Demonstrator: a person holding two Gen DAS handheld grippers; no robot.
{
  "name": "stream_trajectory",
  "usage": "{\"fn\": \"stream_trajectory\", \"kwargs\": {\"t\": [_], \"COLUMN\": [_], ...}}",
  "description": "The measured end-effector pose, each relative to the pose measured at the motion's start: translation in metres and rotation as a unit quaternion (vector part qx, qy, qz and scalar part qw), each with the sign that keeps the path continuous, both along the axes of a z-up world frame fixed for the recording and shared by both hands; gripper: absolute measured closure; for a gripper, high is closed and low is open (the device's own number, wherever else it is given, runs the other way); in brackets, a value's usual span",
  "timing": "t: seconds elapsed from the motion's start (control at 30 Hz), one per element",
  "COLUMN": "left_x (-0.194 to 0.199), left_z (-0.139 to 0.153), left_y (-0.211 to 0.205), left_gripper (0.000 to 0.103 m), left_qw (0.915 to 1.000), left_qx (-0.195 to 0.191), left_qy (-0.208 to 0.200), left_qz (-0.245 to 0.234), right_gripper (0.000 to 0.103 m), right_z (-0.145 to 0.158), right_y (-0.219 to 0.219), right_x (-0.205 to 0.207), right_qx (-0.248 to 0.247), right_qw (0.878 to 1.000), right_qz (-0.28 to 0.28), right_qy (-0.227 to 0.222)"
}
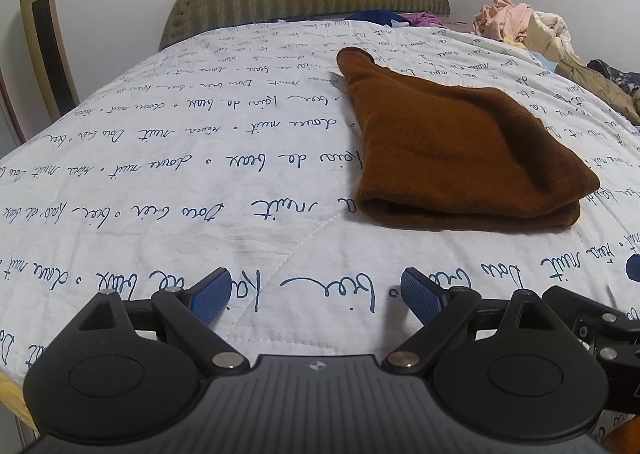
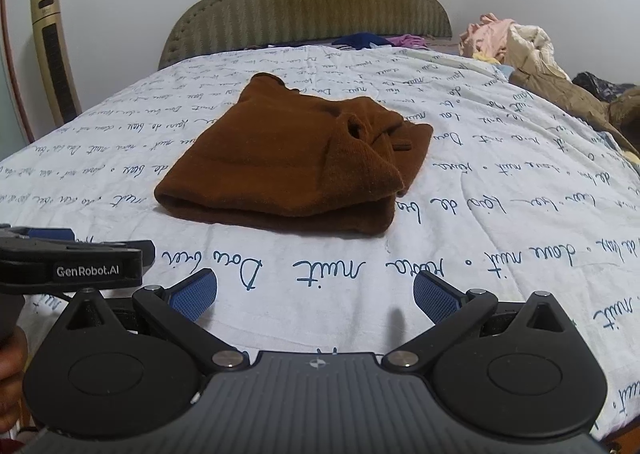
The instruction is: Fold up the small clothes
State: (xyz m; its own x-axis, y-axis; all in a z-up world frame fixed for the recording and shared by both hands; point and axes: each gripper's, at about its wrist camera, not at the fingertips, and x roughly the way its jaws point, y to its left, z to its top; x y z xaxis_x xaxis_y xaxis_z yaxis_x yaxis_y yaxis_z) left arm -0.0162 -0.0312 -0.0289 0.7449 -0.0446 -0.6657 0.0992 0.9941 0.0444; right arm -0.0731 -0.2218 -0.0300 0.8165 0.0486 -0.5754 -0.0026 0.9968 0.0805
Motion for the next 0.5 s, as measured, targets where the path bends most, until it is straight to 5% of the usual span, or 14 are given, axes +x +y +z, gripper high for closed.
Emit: {"fn": "stream_trajectory", "kwargs": {"t": [0.5], "left_x": [0.000], "left_z": [0.003], "left_y": [0.003], "left_gripper": [0.011], "left_qw": [0.9998], "left_qx": [0.018], "left_qy": [-0.005], "left_qz": [0.004], "right_gripper": [0.000], "right_z": [0.011], "right_y": [-0.002], "right_x": [0.006], "right_qx": [0.006], "right_qw": [1.000], "right_qz": [-0.011], "right_qy": [0.006]}}
